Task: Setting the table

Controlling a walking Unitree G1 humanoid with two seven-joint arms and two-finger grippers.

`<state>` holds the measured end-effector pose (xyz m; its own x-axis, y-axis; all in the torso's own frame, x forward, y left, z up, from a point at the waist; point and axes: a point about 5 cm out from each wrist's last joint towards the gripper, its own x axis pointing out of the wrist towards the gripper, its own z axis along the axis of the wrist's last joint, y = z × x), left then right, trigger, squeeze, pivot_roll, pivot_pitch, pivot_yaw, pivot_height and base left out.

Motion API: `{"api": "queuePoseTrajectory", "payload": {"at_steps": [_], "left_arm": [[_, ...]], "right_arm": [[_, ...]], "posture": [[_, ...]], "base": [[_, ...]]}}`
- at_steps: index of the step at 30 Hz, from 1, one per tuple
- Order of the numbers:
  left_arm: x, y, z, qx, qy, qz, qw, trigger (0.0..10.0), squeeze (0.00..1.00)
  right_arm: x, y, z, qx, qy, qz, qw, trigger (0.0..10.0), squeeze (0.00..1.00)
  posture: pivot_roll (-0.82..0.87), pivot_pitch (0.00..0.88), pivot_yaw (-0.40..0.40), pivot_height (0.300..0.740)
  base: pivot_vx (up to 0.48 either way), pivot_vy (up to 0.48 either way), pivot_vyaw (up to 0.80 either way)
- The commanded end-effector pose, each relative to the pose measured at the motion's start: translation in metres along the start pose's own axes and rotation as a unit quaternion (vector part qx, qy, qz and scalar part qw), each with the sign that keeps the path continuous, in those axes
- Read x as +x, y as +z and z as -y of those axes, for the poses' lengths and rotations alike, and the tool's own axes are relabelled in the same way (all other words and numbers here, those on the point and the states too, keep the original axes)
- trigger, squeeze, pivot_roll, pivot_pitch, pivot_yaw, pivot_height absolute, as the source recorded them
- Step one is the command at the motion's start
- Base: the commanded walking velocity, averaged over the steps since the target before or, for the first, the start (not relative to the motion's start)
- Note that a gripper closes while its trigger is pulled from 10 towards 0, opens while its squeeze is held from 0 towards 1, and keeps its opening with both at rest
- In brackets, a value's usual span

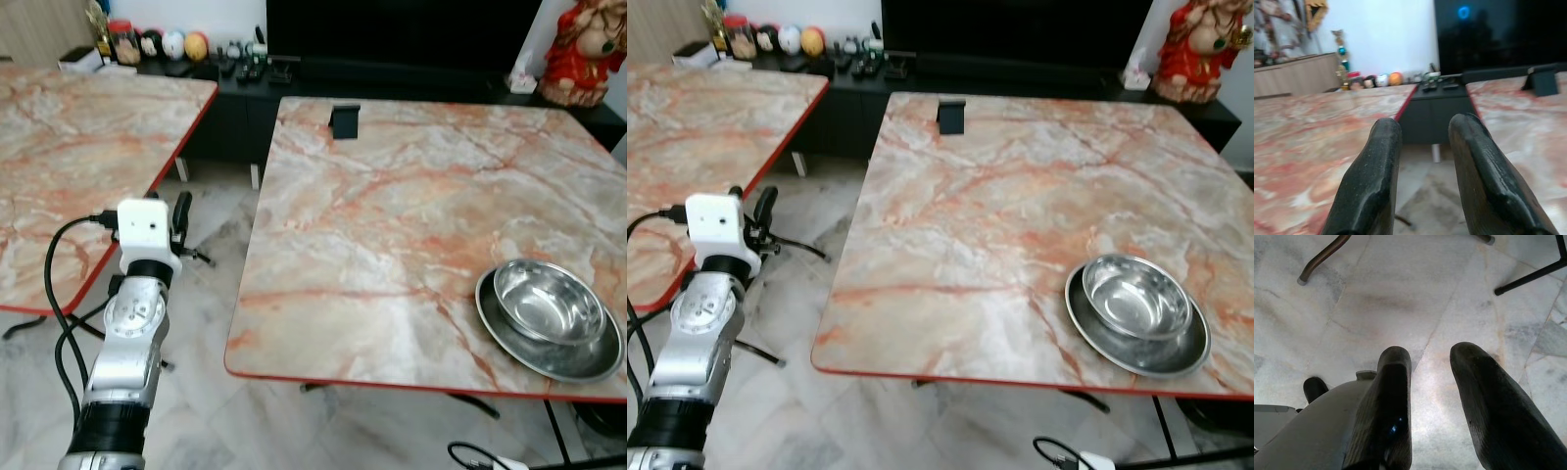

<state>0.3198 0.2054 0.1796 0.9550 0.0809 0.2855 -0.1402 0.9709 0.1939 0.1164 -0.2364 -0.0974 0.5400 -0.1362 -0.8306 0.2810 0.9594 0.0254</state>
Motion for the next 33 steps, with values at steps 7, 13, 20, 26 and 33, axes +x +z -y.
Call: {"api": "queuePoseTrajectory", "payload": {"at_steps": [7, 13, 20, 26, 33], "left_arm": [[-0.009, -0.033, -0.029, 0.050, 0.095, -0.087, 0.990, 10.0, 0.00], [-0.026, -0.066, -0.026, 0.079, 0.063, -0.160, 0.982, 10.0, 0.00], [-0.059, -0.110, -0.024, 0.126, 0.052, -0.257, 0.957, 10.0, 0.00], [-0.088, -0.139, -0.029, 0.128, 0.067, -0.326, 0.934, 10.0, 0.00], [-0.139, -0.181, -0.025, 0.104, 0.029, -0.446, 0.888, 10.0, 0.00]], "right_arm": [[-0.001, -0.001, 0.003, 0.000, -0.004, -0.003, 1.000, 10.0, 0.00], [-0.001, -0.002, 0.004, -0.002, -0.004, -0.004, 1.000, 10.0, 0.00], [-0.001, -0.002, 0.004, -0.003, -0.004, -0.005, 1.000, 10.0, 0.00], [-0.001, -0.002, 0.004, -0.002, -0.004, -0.005, 1.000, 10.0, 0.00], [-0.001, -0.002, 0.003, -0.004, -0.004, -0.005, 1.000, 10.0, 0.00]], "posture": [[0.13, 0.000, -0.038, 0.715], [0.14, 0.000, -0.043, 0.715], [0.13, 0.000, -0.042, 0.715], [0.12, 0.000, -0.038, 0.715], [0.12, 0.000, -0.040, 0.715]], "base": [[0.000, 0.000, 0.00], [0.000, 0.000, 0.00], [0.000, 0.000, 0.00], [0.000, 0.000, 0.00], [0.000, 0.000, 0.00]]}}
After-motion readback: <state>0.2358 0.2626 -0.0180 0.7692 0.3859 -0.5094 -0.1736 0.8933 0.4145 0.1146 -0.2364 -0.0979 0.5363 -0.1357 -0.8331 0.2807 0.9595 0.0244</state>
